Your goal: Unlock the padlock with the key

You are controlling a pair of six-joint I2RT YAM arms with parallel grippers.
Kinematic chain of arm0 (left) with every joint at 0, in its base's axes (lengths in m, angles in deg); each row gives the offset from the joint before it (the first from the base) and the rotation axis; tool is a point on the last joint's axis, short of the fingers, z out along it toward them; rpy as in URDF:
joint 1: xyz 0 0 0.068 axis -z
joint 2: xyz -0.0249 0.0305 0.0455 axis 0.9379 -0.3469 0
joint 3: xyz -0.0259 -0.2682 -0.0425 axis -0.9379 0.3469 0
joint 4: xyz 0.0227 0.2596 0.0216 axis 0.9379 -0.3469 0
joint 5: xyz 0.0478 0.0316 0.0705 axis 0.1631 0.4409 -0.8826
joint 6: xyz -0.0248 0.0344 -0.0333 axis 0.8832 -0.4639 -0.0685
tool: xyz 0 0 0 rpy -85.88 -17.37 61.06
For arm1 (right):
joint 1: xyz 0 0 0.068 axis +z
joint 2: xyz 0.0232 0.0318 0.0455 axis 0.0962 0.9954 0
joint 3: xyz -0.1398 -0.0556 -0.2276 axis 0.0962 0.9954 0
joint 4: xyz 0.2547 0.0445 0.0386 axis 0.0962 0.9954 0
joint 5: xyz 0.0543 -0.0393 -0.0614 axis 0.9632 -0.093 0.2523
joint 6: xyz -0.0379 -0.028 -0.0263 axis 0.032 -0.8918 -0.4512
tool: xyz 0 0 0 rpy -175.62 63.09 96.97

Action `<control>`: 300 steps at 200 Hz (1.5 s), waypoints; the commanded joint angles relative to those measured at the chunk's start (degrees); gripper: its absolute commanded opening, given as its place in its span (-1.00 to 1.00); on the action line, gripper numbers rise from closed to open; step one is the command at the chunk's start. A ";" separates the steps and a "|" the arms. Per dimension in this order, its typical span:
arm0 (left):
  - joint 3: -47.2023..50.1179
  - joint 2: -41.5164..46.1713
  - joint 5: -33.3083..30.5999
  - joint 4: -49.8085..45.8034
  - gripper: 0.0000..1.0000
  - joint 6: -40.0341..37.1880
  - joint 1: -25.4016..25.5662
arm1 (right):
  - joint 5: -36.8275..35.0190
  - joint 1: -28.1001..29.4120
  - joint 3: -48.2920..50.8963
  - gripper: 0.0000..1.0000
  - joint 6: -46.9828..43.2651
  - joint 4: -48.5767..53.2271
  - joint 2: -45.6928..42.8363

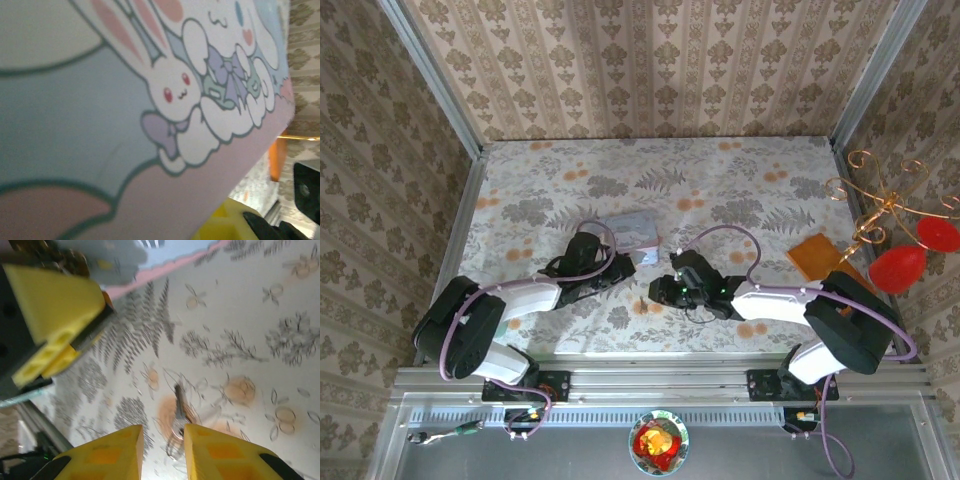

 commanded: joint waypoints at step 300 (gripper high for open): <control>8.65 8.80 -6.09 -1.08 -0.23 -7.53 0.04 | -17.58 9.14 -12.62 -1.00 -5.04 19.92 5.20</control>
